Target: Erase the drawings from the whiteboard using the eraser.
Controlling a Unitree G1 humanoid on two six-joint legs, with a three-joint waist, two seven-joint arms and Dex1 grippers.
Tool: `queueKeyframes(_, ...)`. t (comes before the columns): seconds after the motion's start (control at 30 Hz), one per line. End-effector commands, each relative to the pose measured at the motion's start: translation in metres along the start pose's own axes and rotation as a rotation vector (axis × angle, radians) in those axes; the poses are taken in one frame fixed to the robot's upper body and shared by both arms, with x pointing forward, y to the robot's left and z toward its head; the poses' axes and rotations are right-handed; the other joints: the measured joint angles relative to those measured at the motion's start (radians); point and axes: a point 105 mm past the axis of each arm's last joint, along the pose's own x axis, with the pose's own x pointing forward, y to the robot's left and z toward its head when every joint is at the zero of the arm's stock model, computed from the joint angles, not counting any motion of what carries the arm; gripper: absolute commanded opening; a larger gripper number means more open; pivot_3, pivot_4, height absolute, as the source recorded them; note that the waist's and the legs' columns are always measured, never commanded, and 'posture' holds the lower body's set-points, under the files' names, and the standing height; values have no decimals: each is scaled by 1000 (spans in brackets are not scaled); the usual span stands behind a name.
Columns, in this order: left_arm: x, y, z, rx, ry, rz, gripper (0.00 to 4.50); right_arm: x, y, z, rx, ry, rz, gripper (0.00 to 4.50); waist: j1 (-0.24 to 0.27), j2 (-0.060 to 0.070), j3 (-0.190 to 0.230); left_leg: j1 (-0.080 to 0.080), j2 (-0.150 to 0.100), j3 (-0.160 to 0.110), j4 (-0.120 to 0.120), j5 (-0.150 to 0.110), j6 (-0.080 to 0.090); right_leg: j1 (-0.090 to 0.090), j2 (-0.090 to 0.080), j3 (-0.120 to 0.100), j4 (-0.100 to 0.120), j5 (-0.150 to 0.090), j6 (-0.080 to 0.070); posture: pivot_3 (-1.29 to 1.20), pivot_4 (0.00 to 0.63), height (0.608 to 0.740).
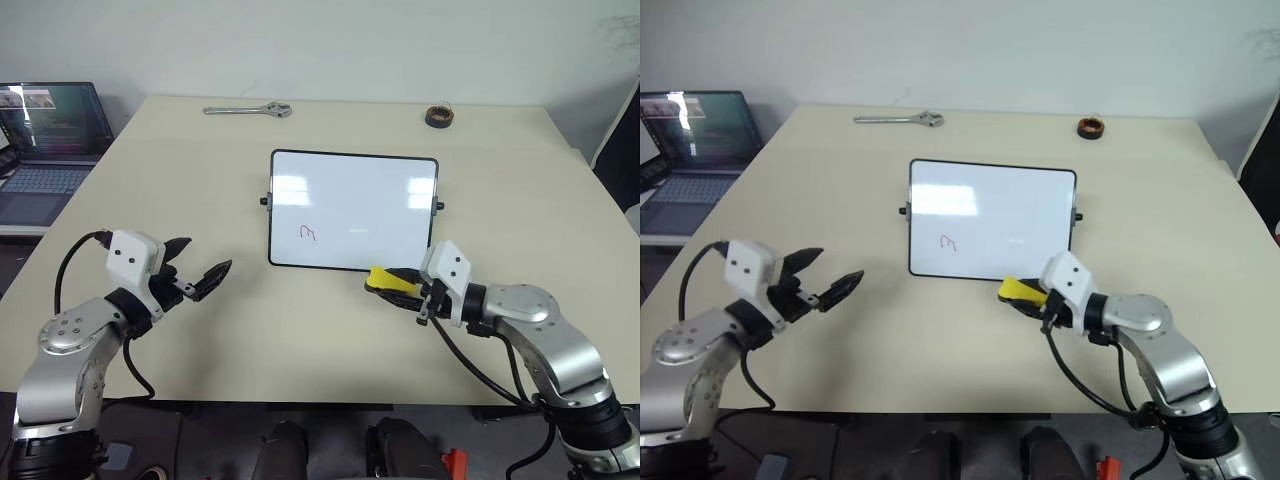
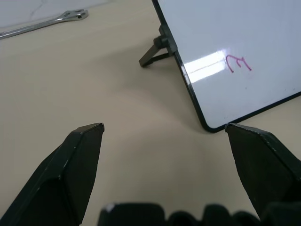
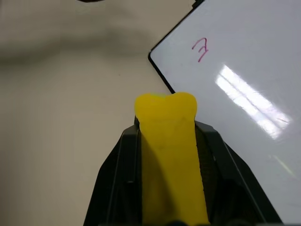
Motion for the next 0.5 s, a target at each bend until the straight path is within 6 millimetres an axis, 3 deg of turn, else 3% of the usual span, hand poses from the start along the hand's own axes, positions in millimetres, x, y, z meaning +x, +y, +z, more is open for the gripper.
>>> queueKeyframes(0.03, -6, 5, 12, 10, -29, 1, 4500, -2, 3, 18, 14, -73, 8, 1144, 0, 0, 0, 0, 0, 0, 0, 0, 0, 0, 0, 0, 0, 0, 0, 0, 150, 740)
queueKeyframes(0.23, -4, 1, 12, 2, -18, -29, 4500, 5, 5, 16, 40, -72, 23, 1144, 0, 0, 0, 0, 0, 0, 0, 0, 0, 0, 0, 0, 0, 0, 0, 0, 150, 740)
queueKeyframes(0.37, -2, -5, 13, 1, -16, -54, 4500, 14, -6, 22, -84, -90, -51, 1144, 0, 0, 0, 0, 0, 0, 0, 0, 0, 0, 0, 0, 0, 0, 0, 0, 150, 740)
queueKeyframes(0.43, 0, -7, 12, 9, -10, -66, 4500, 29, -18, 27, -204, -89, -109, 1144, -2, 0, 0, 0, 0, 0, 0, 0, 0, 0, 1, 0, 0, 0, 0, 0, 150, 740)
queueKeyframes(0.5, 4, -12, 13, 15, -9, -92, 4500, 59, -29, 37, -385, -81, -163, 1144, -9, 0, 0, 1, 0, 1, 0, 0, 0, -1, 1, 1, 0, 0, 0, 0, 150, 740)
